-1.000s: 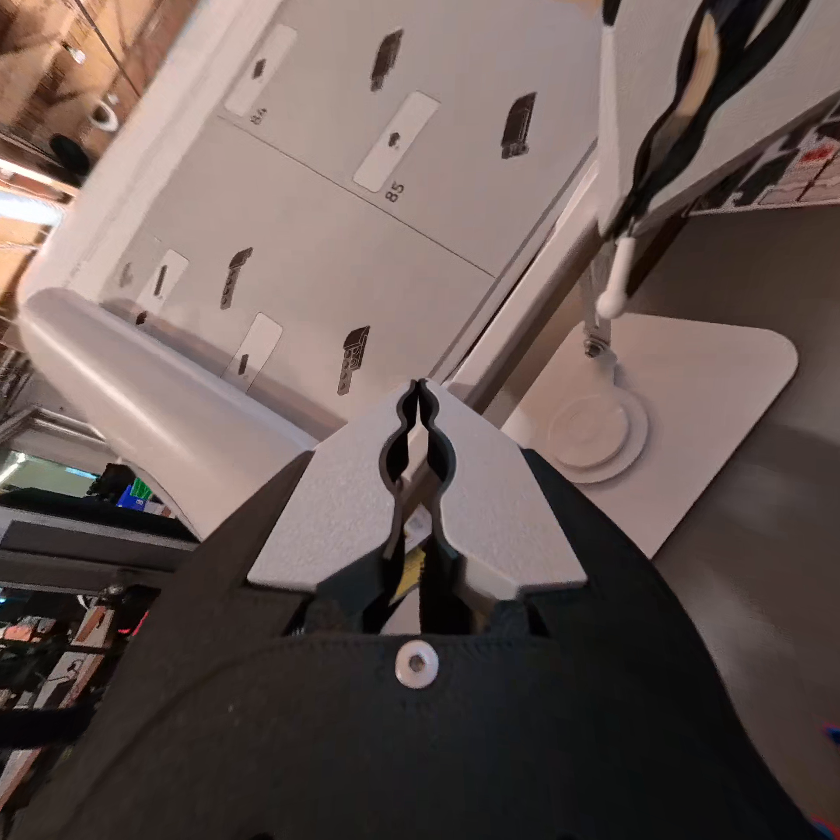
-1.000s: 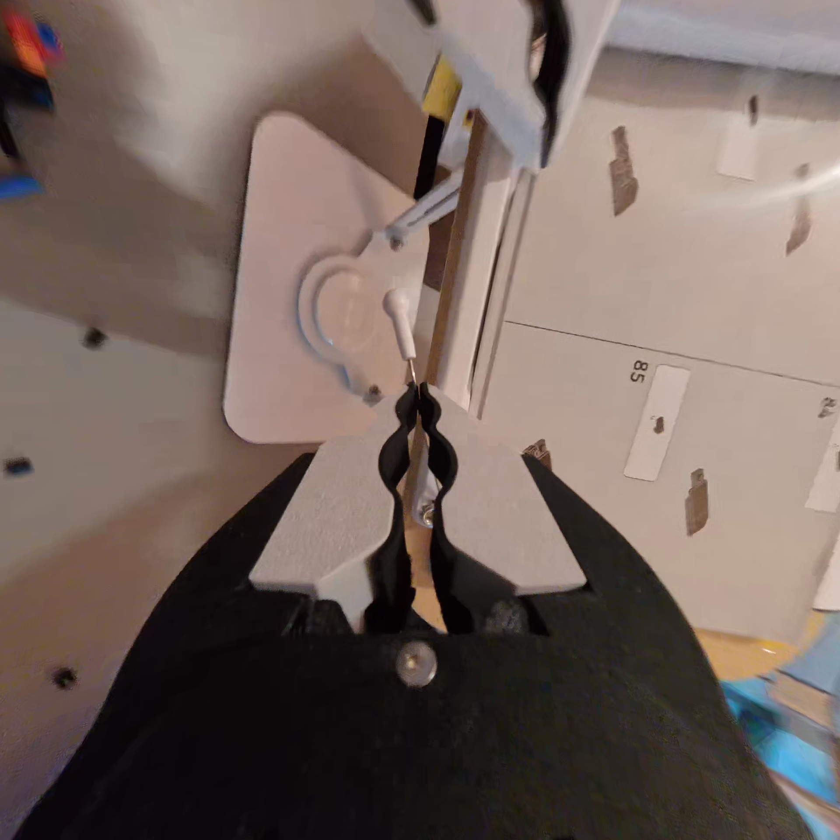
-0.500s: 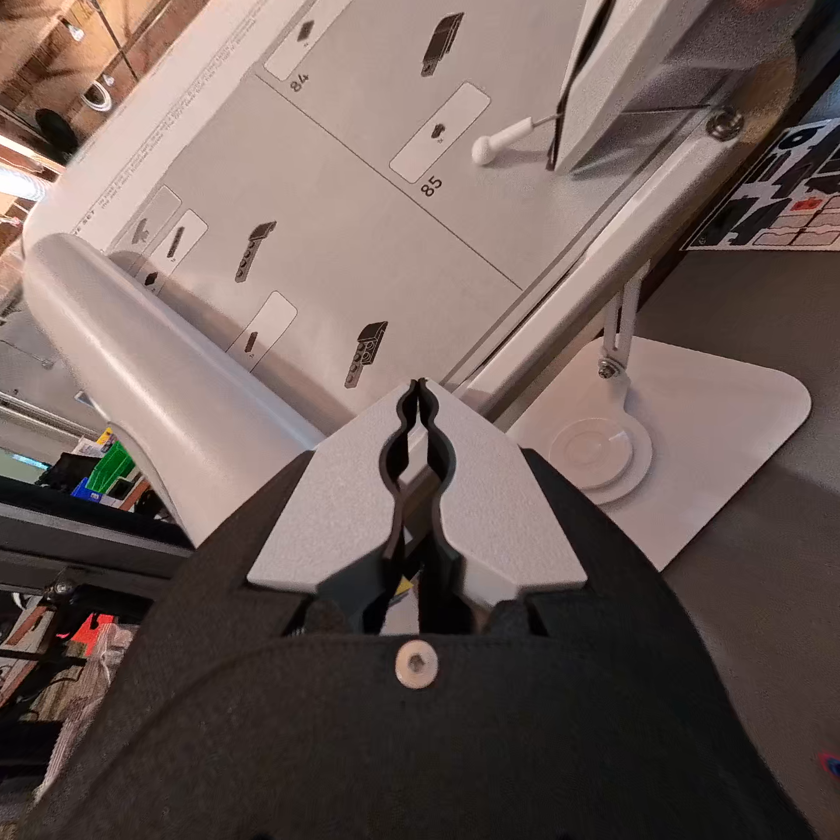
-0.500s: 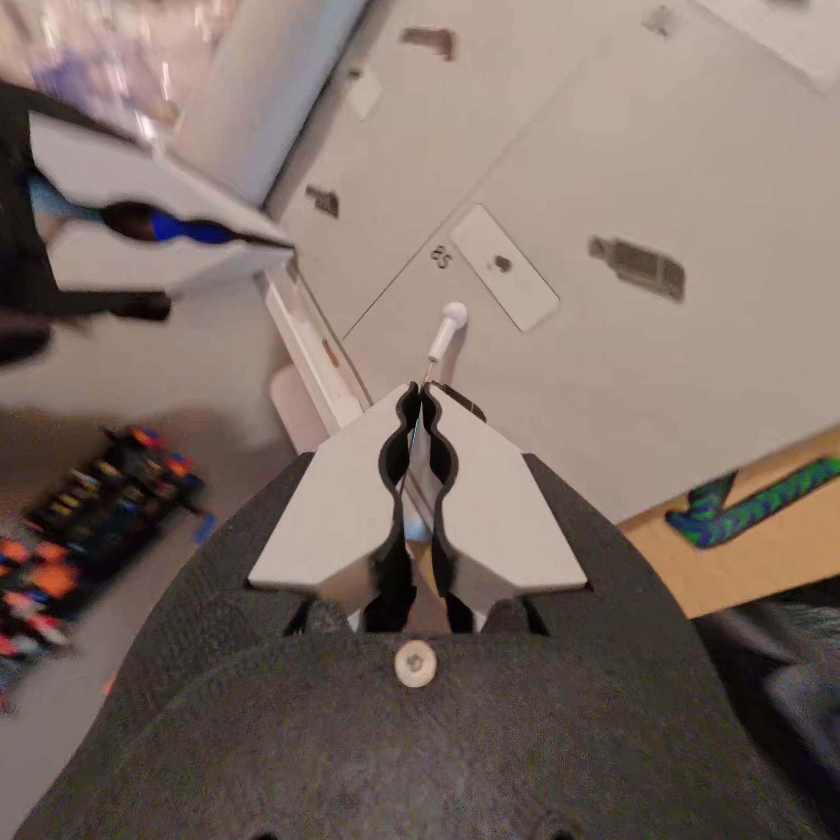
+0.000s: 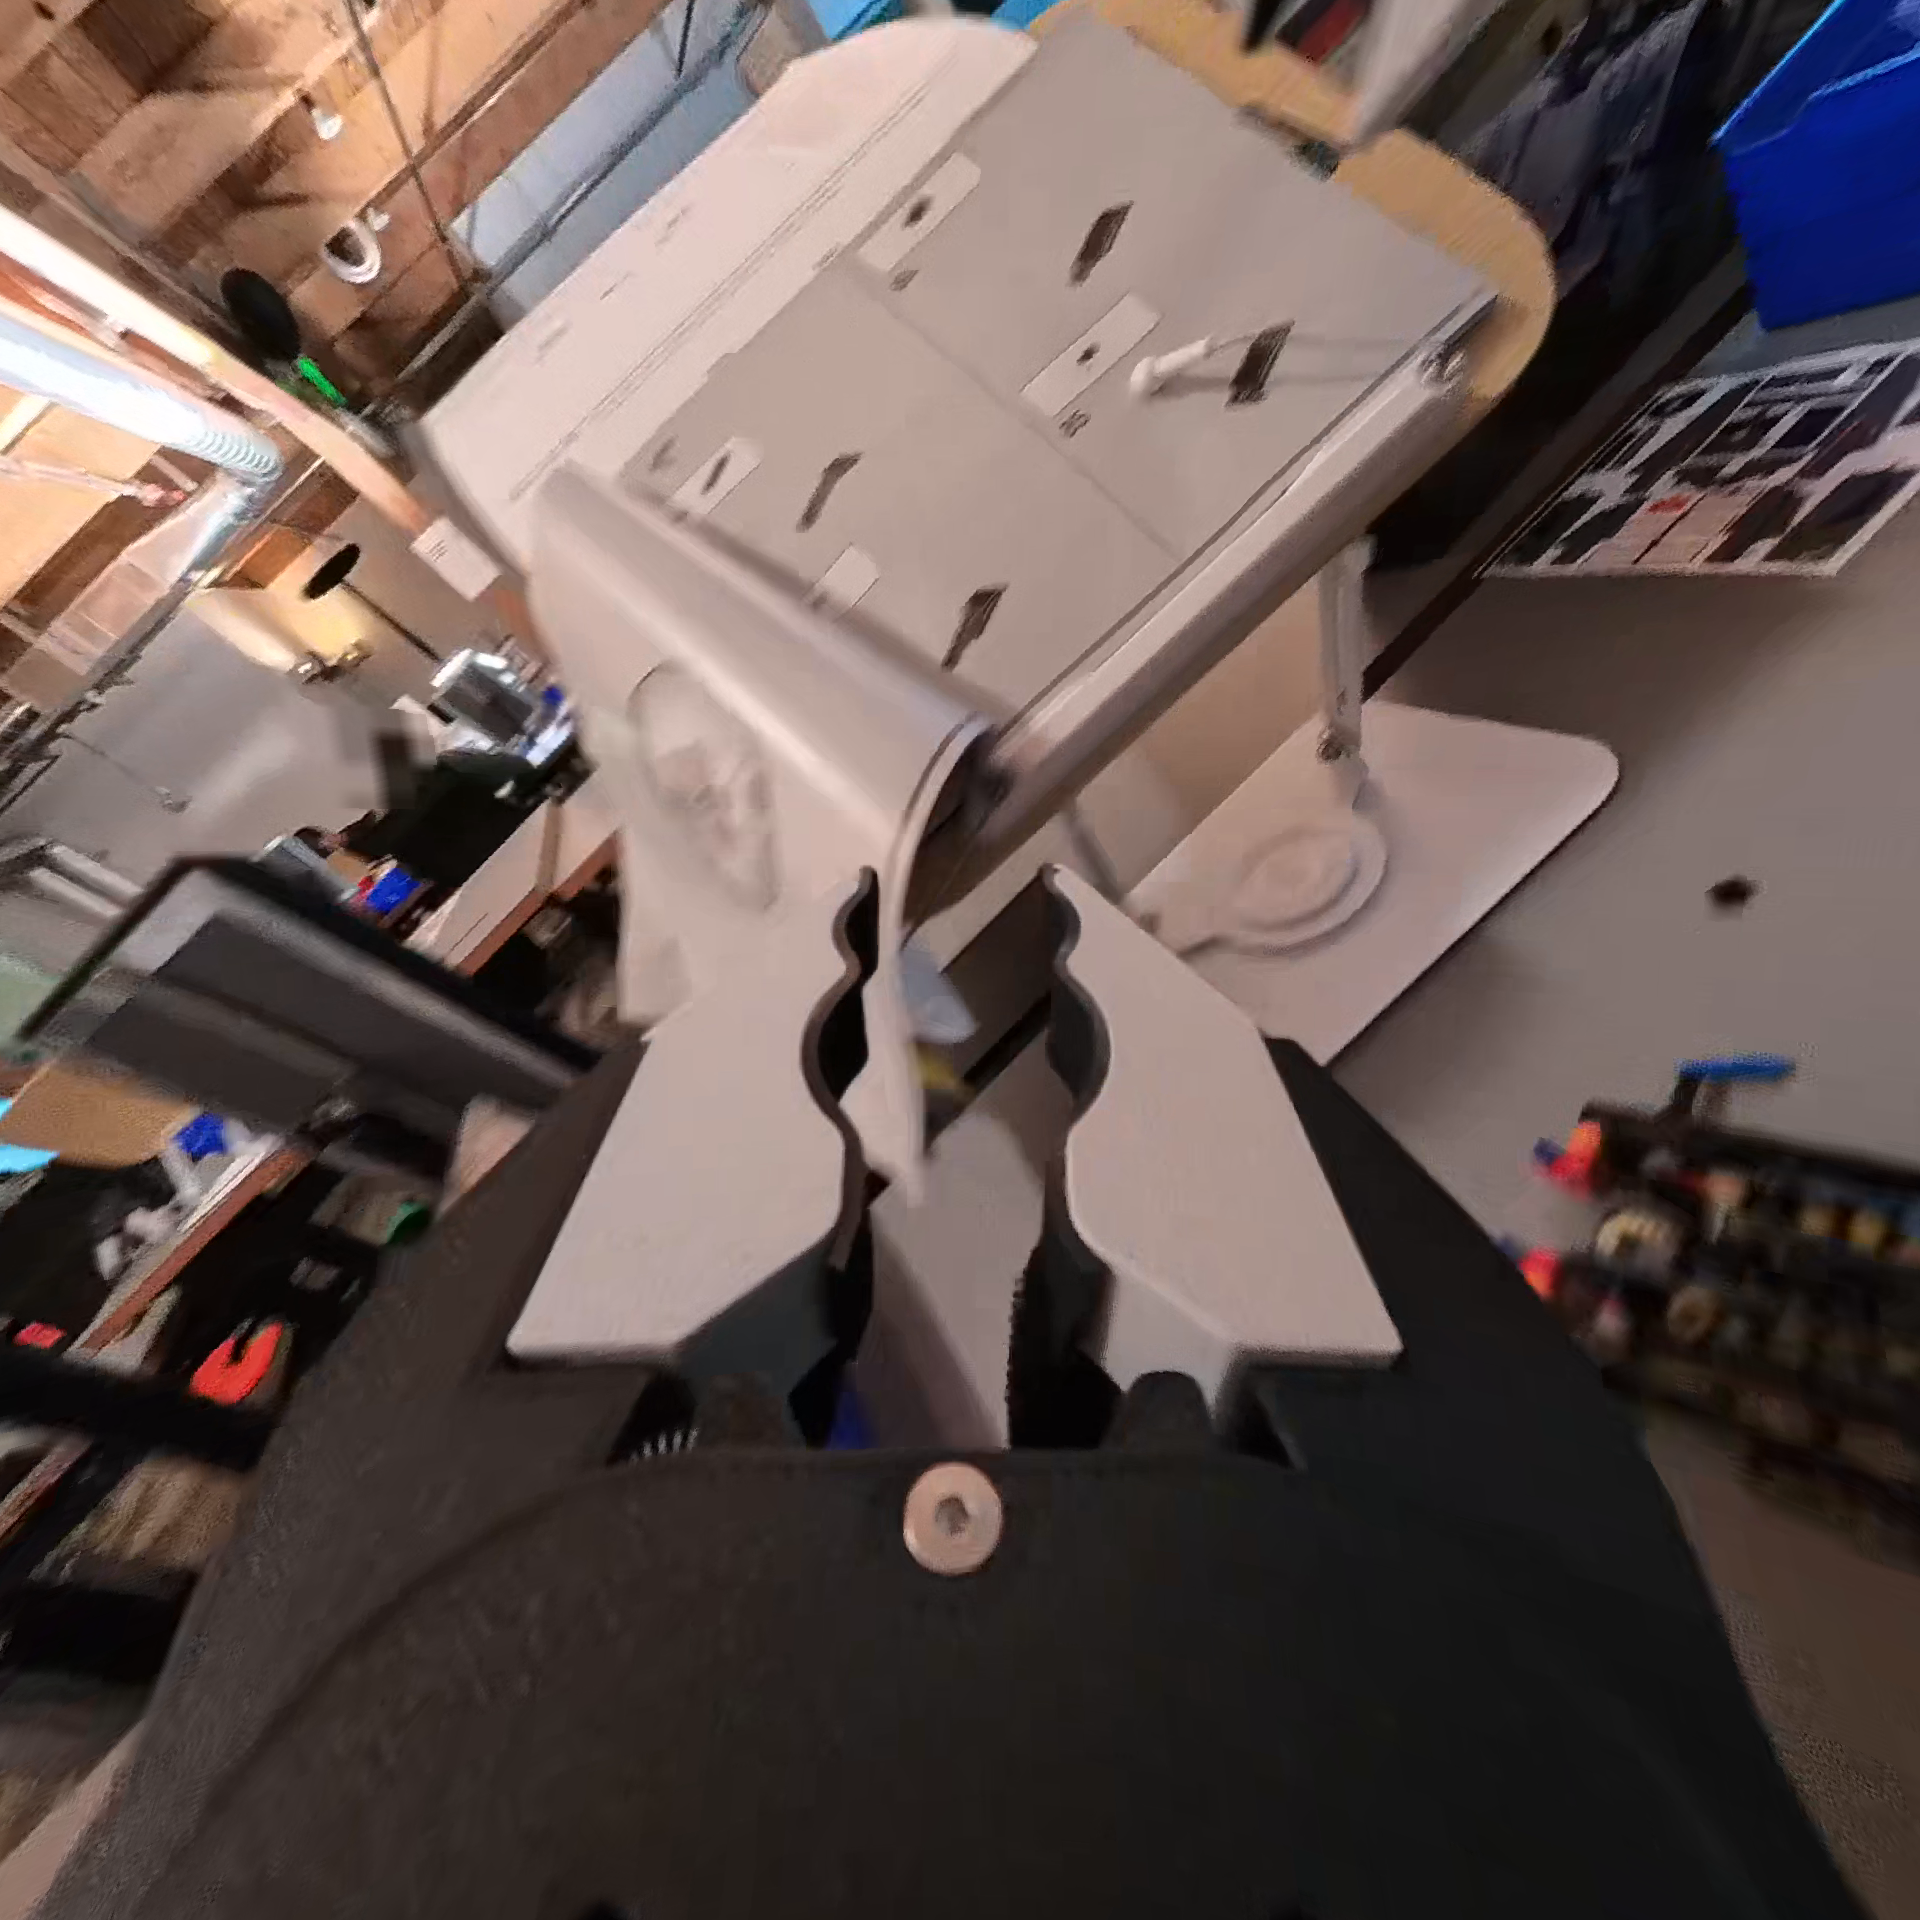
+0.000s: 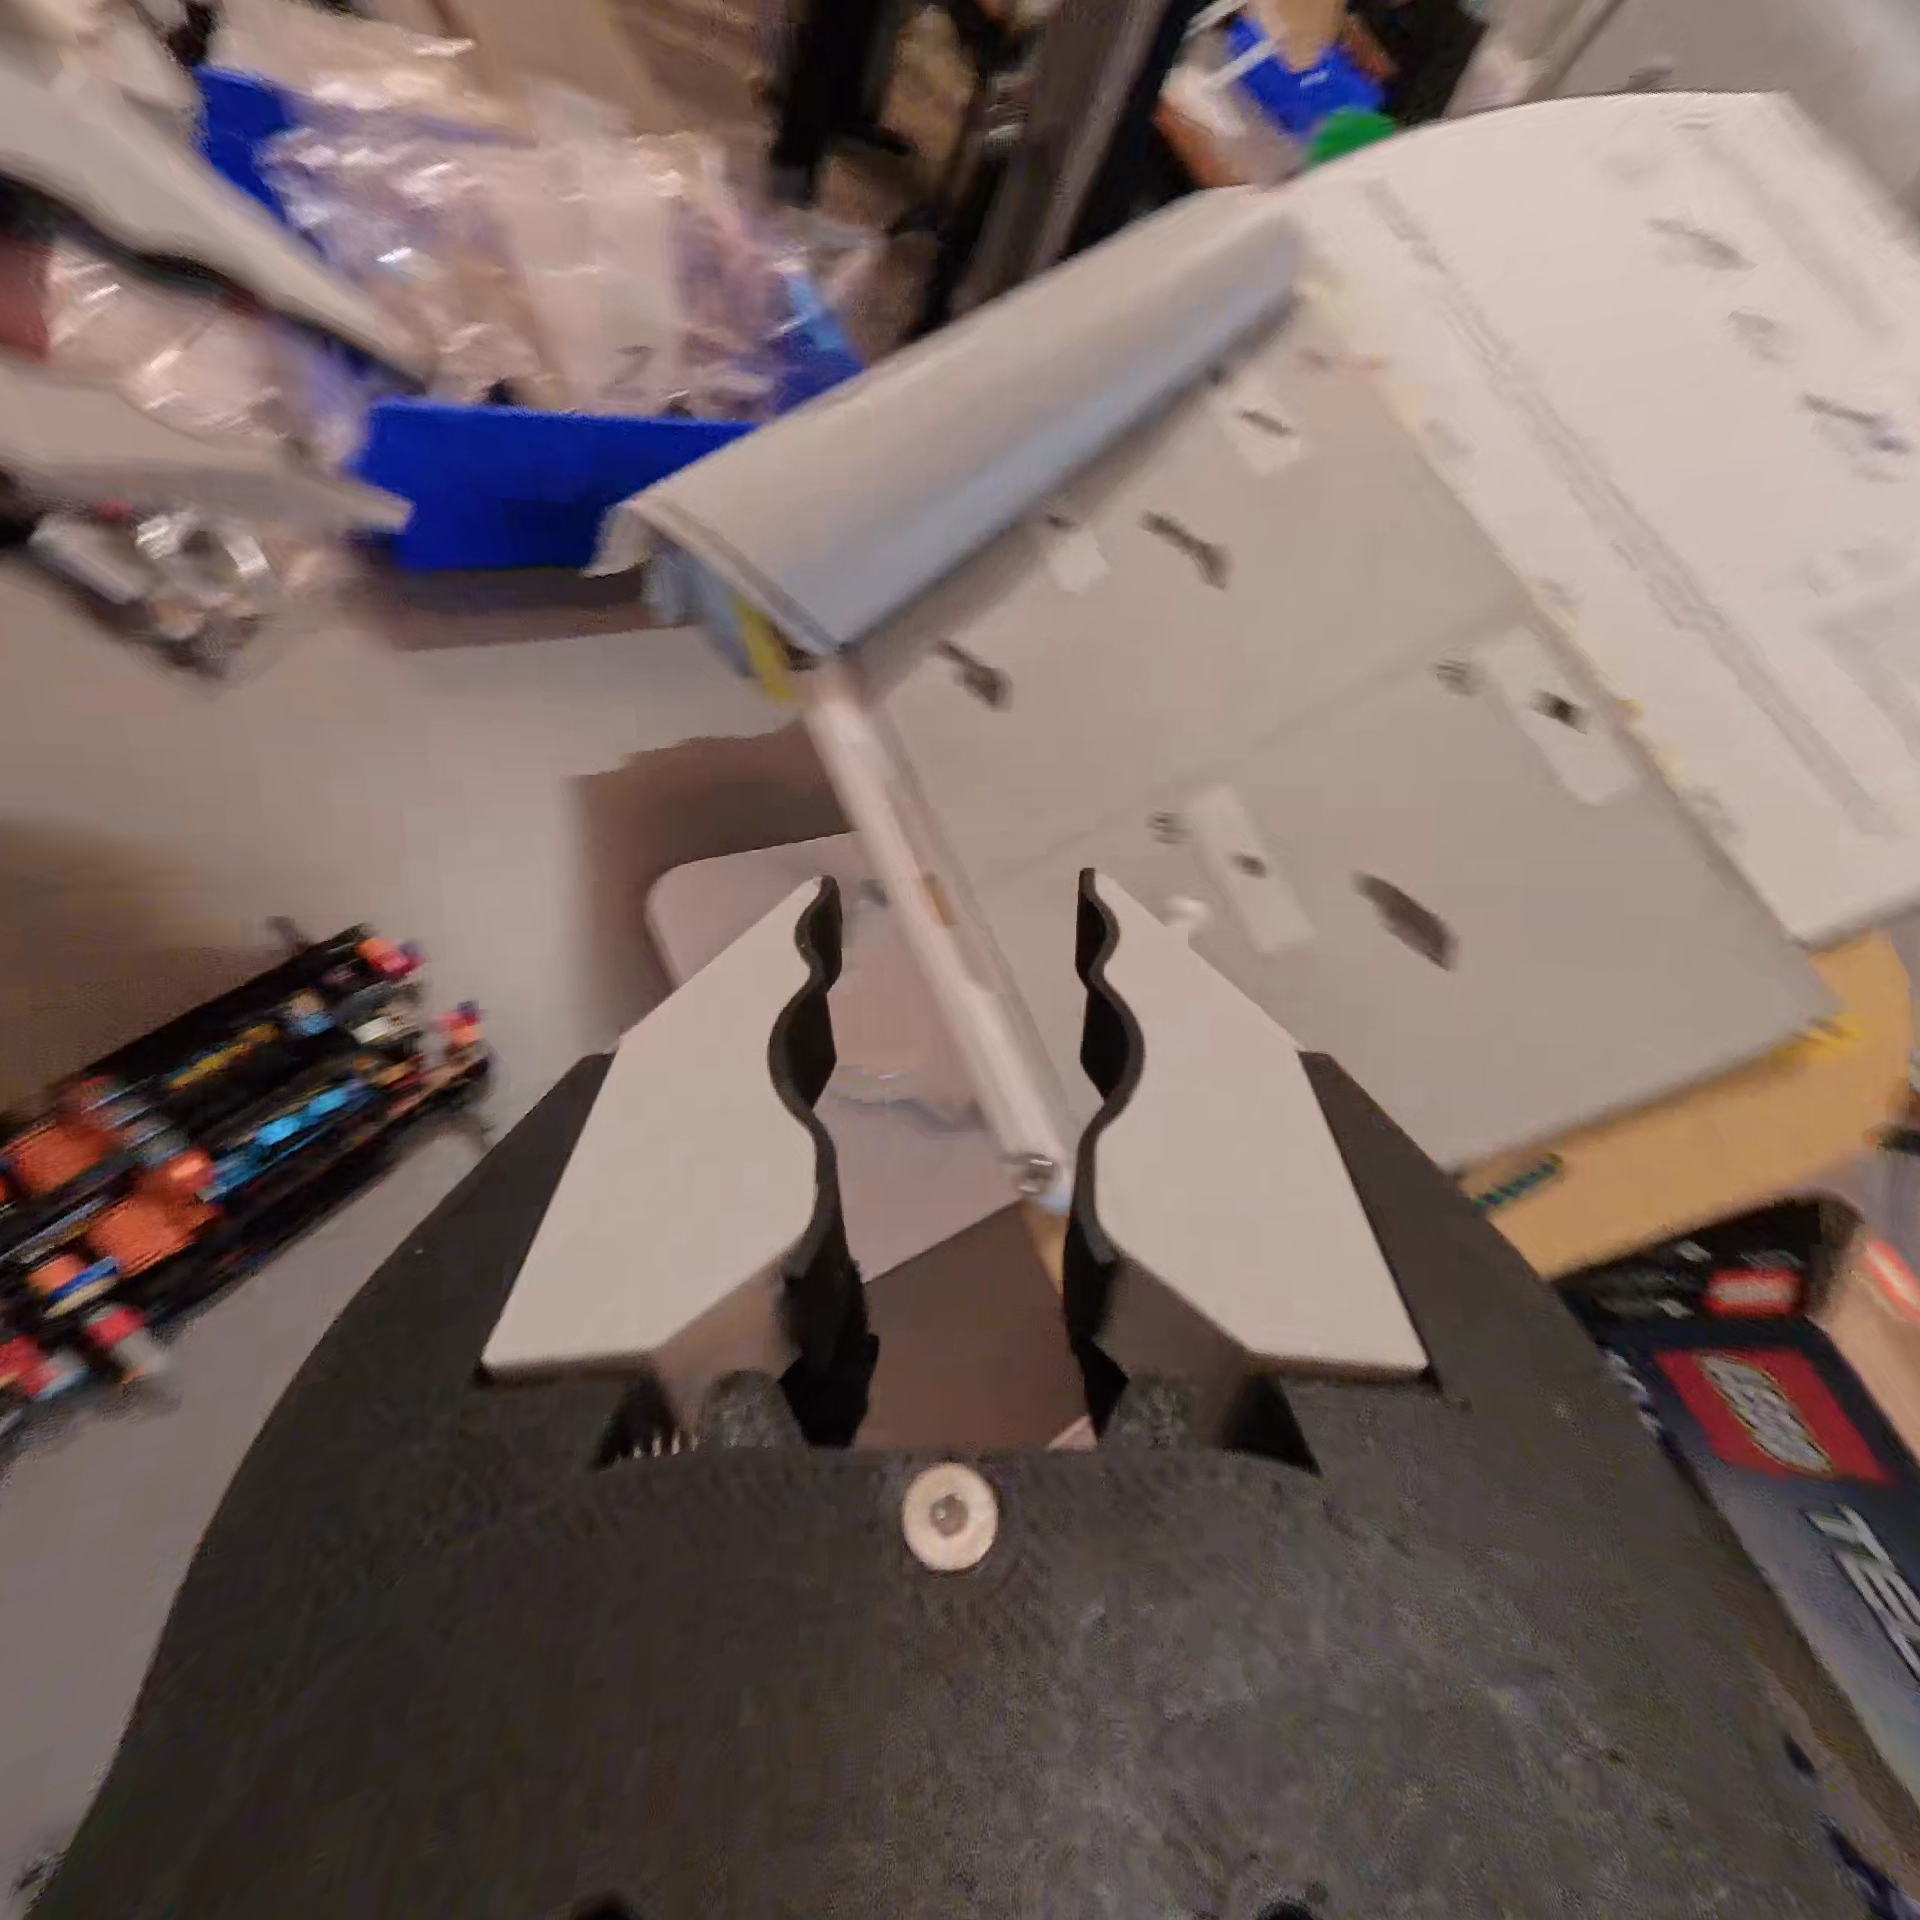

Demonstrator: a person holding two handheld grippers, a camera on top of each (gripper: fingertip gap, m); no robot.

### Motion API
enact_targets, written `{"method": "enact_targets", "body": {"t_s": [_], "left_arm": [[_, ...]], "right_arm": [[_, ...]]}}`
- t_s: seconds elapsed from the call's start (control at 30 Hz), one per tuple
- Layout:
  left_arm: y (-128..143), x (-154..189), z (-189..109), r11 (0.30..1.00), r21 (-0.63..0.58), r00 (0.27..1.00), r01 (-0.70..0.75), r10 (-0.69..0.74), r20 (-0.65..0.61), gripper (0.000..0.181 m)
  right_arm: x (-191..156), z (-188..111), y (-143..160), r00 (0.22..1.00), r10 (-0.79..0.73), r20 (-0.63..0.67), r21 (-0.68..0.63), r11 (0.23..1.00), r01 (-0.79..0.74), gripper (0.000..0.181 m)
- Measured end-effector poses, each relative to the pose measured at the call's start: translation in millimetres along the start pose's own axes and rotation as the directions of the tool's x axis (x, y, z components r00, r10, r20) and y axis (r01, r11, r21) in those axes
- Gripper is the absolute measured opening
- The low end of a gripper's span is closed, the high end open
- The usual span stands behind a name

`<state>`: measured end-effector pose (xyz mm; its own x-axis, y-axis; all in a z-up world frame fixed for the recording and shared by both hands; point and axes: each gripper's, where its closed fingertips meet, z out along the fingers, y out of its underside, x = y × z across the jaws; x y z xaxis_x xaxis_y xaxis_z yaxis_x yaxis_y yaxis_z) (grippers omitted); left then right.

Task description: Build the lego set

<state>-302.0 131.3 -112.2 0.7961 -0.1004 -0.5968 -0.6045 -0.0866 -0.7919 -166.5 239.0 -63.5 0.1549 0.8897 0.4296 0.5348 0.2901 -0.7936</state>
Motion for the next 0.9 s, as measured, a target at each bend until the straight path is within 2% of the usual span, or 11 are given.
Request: {"method": "enact_targets", "body": {"t_s": [0.1, 0.2, 0.27, 0.33, 0.4, 0.5, 0.63, 0.7, 0.8, 0.87, 0.9], "left_arm": [[42, -52, -46, 0.995, -0.098, 0.994, 0.029, -0.018, 0.106, 0.031], [93, -110, -88, 0.971, -0.184, 0.972, 0.152, -0.113, 0.205, 0.036], [126, -134, -102, 0.93, -0.234, 0.95, 0.282, -0.237, 0.202, 0.045], [148, -151, -102, 0.889, -0.218, 0.911, 0.403, -0.367, 0.188, 0.054], [171, -168, -97, 0.849, -0.228, 0.878, 0.476, -0.444, 0.179, 0.052], [227, -201, -94, 0.804, -0.343, 0.873, 0.486, -0.423, 0.244, 0.04], [290, -216, -92, 0.7, -0.476, 0.847, 0.532, -0.452, 0.281, 0.038], [301, -222, -91, 0.704, -0.481, 0.853, 0.522, -0.433, 0.291, 0.036], [304, -247, -88, 0.719, -0.407, 0.824, 0.564, -0.457, 0.336, 0.041], [314, -257, -75, 0.674, -0.381, 0.774, 0.633, -0.548, 0.316, 0.048], [324, -257, -69, 0.624, -0.394, 0.736, 0.675, -0.605, 0.302, 0.052]], "right_arm": [[-61, 8, -5, 0.988, -0.078, 0.136, -0.048, 0.995, 0.085, 0.042], [-111, 14, -2, 0.965, -0.112, 0.236, -0.085, 0.987, 0.135, 0.042], [-133, 17, 2, 0.958, -0.13, 0.257, -0.093, 0.983, 0.158, 0.041], [-152, 19, 9, 0.949, -0.145, 0.279, -0.112, 0.977, 0.182, 0.04], [-168, 21, 15, 0.943, -0.152, 0.296, -0.125, 0.973, 0.196, 0.039], [-181, 17, 23, 0.943, -0.122, 0.309, -0.135, 0.976, 0.17, 0.038], [-194, 17, 29, 0.938, -0.084, 0.337, -0.151, 0.978, 0.142, 0.037], [-201, 24, 24, 0.927, -0.078, 0.366, -0.153, 0.978, 0.143, 0.036], [-216, 42, 3, 0.902, -0.104, 0.42, -0.138, 0.975, 0.177, 0.036], [-227, 54, -14, 0.882, -0.126, 0.454, -0.121, 0.972, 0.201, 0.037], [-232, 60, -22, 0.875, -0.142, 0.462, -0.111, 0.97, 0.216, 0.037]]}}
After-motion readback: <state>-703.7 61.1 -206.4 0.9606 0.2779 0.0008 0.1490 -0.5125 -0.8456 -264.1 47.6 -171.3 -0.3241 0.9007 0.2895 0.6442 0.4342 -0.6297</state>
